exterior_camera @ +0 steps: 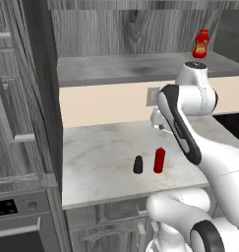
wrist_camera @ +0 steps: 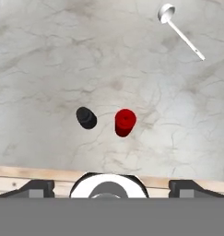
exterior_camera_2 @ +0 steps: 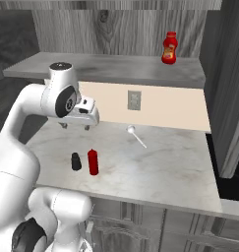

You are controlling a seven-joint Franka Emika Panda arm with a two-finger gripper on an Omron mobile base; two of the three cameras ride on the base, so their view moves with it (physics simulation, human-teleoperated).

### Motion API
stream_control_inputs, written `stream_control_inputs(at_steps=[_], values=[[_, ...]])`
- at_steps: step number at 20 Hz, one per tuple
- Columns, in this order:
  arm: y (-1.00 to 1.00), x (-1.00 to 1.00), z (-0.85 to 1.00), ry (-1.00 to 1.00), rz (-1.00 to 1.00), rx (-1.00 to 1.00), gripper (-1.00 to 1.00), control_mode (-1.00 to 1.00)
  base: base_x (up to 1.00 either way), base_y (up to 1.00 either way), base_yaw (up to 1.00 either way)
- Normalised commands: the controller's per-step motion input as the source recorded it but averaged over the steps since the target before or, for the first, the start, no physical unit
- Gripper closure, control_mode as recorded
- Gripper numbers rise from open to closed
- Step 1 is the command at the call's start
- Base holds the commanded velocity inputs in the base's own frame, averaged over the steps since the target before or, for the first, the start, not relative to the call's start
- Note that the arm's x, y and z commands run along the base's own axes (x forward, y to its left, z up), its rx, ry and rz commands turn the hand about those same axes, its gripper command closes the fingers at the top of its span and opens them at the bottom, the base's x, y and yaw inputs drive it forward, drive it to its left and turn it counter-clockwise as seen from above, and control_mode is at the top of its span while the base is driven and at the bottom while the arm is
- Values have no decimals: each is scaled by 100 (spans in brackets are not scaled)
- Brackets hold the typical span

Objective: Pick the ketchup and shaker from the counter and place them in the cabinet.

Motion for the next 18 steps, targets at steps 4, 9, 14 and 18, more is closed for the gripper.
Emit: stream_control_inputs(at_steps=[4, 9, 14, 18], values=[[-17, -8, -24, 0, 2, 0, -100, -100, 0, 0, 0], [-12, -2, -34, 0, 2, 0, -100, -100, 0, 0, 0], [-7, 0, -46, 0, 4, 0, -100, -100, 0, 0, 0], [-5, 0, -52, 0, 5, 0, -100, -100, 0, 0, 0]])
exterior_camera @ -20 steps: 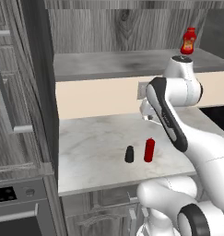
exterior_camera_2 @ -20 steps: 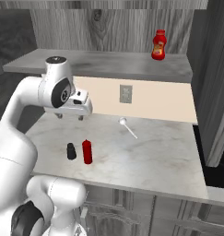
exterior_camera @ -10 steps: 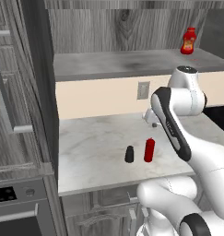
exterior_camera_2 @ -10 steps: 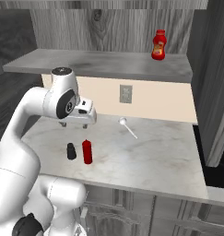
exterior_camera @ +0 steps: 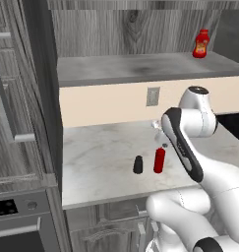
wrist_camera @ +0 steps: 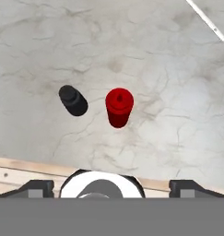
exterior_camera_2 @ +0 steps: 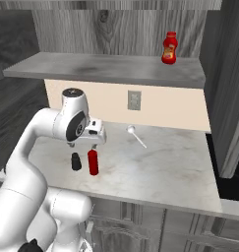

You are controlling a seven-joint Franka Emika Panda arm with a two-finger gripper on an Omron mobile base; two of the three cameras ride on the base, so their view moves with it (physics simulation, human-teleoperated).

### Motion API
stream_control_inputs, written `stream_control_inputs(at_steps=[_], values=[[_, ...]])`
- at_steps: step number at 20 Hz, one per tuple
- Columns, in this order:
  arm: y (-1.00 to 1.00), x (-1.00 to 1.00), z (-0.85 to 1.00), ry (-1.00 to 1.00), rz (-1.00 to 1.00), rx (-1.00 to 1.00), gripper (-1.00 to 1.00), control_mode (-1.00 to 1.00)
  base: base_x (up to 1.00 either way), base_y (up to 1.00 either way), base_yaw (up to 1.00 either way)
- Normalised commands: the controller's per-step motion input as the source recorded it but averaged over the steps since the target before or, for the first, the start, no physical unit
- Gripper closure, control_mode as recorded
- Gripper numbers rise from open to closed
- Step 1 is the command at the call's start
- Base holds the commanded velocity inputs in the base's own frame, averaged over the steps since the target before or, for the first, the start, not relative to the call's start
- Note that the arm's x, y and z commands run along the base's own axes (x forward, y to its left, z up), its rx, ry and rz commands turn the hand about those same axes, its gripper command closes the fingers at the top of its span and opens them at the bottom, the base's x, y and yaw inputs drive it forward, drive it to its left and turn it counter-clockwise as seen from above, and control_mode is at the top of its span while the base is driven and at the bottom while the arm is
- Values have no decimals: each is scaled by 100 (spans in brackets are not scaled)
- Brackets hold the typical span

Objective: Pick the ketchup and shaker from the counter and place them in the cabinet.

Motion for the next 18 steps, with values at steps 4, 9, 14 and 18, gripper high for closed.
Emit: stream_control_inputs(at_steps=[4, 9, 14, 18], values=[[0, 0, -52, 0, 5, 0, -100, -100, 0, 0, 0], [0, 0, -44, -1, 6, 0, -100, -100, 0, 0, 0], [0, 0, -38, -3, 7, 0, -100, -100, 0, 0, 0], [-1, 0, -36, -5, 5, 0, -100, -100, 0, 0, 0]])
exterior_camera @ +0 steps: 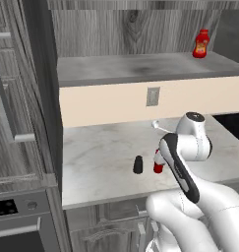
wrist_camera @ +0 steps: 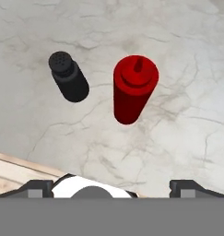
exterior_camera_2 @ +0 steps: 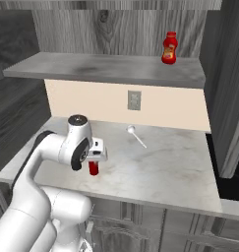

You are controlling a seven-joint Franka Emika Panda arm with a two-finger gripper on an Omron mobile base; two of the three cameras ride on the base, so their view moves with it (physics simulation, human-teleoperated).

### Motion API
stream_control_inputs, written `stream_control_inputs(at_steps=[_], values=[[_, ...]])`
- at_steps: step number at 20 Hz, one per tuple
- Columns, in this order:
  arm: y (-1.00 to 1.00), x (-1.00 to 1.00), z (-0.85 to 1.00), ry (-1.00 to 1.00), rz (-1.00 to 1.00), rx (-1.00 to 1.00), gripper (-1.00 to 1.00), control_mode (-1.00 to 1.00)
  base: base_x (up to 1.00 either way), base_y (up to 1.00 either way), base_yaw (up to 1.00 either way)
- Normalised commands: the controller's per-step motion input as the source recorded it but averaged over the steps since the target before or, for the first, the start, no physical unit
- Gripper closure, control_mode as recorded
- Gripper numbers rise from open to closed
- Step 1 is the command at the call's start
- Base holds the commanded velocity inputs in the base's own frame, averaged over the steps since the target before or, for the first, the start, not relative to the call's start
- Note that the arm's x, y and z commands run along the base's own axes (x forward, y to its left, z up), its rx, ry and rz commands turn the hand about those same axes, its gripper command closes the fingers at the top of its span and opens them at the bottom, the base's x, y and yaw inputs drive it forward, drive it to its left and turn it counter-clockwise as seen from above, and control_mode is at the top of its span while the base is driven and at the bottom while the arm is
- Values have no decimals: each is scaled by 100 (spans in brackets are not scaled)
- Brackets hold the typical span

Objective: Pick the ketchup and shaker from the counter and place them in the cabinet.

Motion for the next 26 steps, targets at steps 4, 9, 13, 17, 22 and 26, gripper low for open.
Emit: stream_control_inputs(at_steps=[4, 9, 13, 17, 22, 26], values=[[-1, 1, -30, -5, 5, 0, -100, -100, 0, 0, 0], [0, 9, -20, -4, 3, 0, -100, -100, 0, 0, 0], [0, 16, -7, -2, 0, 0, -100, -100, 0, 0, 0], [0, 20, -4, -4, 0, 0, -100, -100, 0, 0, 0], [0, 23, -10, -1, 0, 0, -100, -100, 0, 0, 0], [0, 22, -19, 0, 0, 0, -100, -100, 0, 0, 0]])
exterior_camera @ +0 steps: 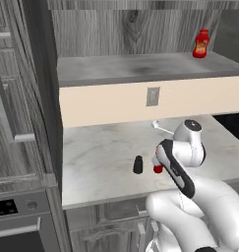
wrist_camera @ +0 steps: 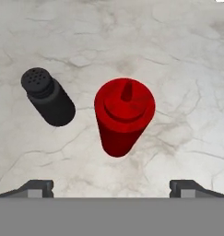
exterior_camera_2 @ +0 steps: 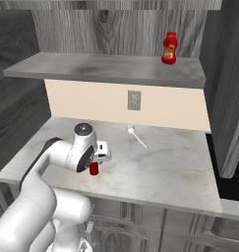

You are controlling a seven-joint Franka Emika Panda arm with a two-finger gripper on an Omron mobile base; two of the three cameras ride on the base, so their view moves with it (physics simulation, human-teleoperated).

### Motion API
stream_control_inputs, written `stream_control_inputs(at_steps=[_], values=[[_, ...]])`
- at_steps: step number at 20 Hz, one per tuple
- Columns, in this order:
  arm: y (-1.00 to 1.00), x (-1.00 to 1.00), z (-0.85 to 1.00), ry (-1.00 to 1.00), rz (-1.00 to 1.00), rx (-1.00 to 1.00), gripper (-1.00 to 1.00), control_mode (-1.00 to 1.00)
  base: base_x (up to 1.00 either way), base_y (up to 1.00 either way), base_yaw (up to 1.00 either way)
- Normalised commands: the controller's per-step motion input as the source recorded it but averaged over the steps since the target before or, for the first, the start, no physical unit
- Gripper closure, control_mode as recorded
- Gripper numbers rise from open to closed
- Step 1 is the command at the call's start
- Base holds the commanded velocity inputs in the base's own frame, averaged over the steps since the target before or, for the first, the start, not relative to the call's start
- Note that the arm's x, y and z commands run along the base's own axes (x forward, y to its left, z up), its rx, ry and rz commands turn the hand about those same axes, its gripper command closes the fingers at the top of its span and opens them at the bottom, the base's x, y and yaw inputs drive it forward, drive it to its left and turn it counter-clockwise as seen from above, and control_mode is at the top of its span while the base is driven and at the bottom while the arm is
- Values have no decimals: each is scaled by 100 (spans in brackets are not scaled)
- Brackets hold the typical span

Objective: Pick the ketchup and shaker from the counter and place them in the cabinet.

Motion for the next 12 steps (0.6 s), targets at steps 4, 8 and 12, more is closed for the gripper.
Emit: stream_control_inputs(at_steps=[4, 8, 12], values=[[0, 23, -19, 0, 0, 0, -100, -100, 0, 0, 0], [0, 20, -14, 0, 0, 0, -100, -100, 0, 0, 0], [0, 19, -14, 0, 0, 0, -100, -100, 0, 0, 0]])
